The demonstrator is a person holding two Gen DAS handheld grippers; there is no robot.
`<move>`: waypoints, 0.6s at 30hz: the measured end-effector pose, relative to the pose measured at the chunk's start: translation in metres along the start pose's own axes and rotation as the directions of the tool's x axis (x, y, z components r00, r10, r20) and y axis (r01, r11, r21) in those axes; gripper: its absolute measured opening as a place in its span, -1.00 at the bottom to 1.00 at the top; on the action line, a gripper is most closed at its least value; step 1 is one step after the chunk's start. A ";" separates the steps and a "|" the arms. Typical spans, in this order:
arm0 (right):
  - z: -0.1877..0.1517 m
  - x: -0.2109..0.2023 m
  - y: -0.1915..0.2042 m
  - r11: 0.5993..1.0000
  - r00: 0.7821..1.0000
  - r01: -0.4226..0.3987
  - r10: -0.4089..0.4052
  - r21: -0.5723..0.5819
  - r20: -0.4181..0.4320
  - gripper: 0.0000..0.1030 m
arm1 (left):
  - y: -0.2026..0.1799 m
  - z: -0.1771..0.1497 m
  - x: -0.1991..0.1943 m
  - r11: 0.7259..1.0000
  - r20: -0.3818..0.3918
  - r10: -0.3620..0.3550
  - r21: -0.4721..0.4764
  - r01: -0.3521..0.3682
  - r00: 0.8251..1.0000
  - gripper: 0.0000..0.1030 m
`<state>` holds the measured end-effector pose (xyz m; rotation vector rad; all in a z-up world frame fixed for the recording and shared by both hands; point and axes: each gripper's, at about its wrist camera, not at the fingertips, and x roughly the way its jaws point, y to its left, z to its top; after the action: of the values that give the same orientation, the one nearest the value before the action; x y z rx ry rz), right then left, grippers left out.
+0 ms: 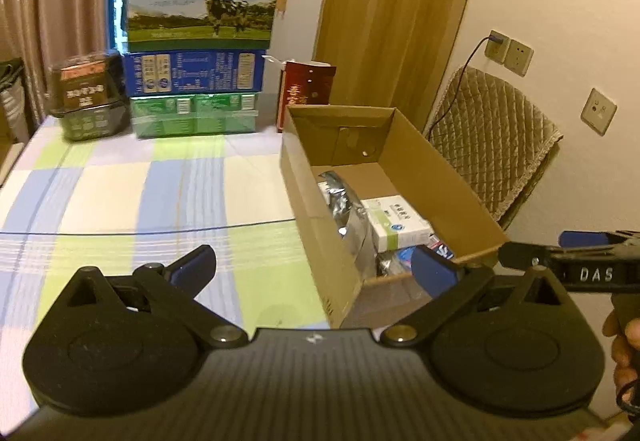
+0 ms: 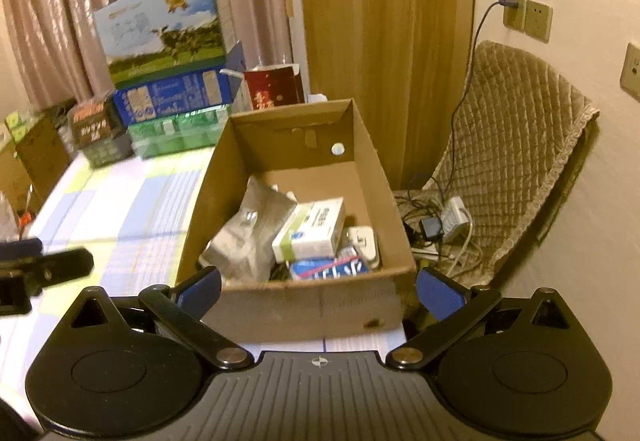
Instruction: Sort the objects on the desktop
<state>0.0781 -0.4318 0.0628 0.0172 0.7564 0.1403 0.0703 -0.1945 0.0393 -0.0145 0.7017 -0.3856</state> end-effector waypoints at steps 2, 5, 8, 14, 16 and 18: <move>-0.007 -0.007 0.006 1.000 1.000 -0.001 0.001 -0.007 -0.007 0.96 | -0.002 -0.005 -0.009 0.999 -0.007 0.039 0.017 -0.039 0.999 0.98; -0.016 -0.017 0.012 1.000 1.000 -0.007 0.007 -0.008 -0.007 0.96 | -0.007 -0.012 -0.022 0.995 0.004 0.089 0.045 -0.090 0.996 0.98; -0.023 -0.028 0.017 1.000 1.000 -0.020 0.020 -0.001 -0.008 0.96 | -0.006 -0.020 -0.034 0.995 0.012 0.095 0.034 -0.095 0.995 0.98; -0.034 -0.045 0.026 1.000 1.000 -0.020 0.020 -0.015 -0.002 0.96 | -0.004 -0.028 -0.048 0.997 0.016 0.078 0.013 -0.078 0.997 0.98; -0.037 -0.049 0.028 1.000 1.000 -0.020 0.020 -0.014 -0.002 0.96 | -0.005 -0.031 -0.052 0.997 0.021 0.074 0.008 -0.074 0.997 0.98; -0.040 -0.053 0.029 1.000 1.000 -0.022 0.022 -0.010 -0.001 0.96 | -0.006 -0.033 -0.054 0.997 0.023 0.070 0.010 -0.071 0.997 0.98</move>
<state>0.0092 -0.4114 0.0724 0.0161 0.7565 0.1651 0.0101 -0.1779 0.0489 0.0161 0.6758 -0.3212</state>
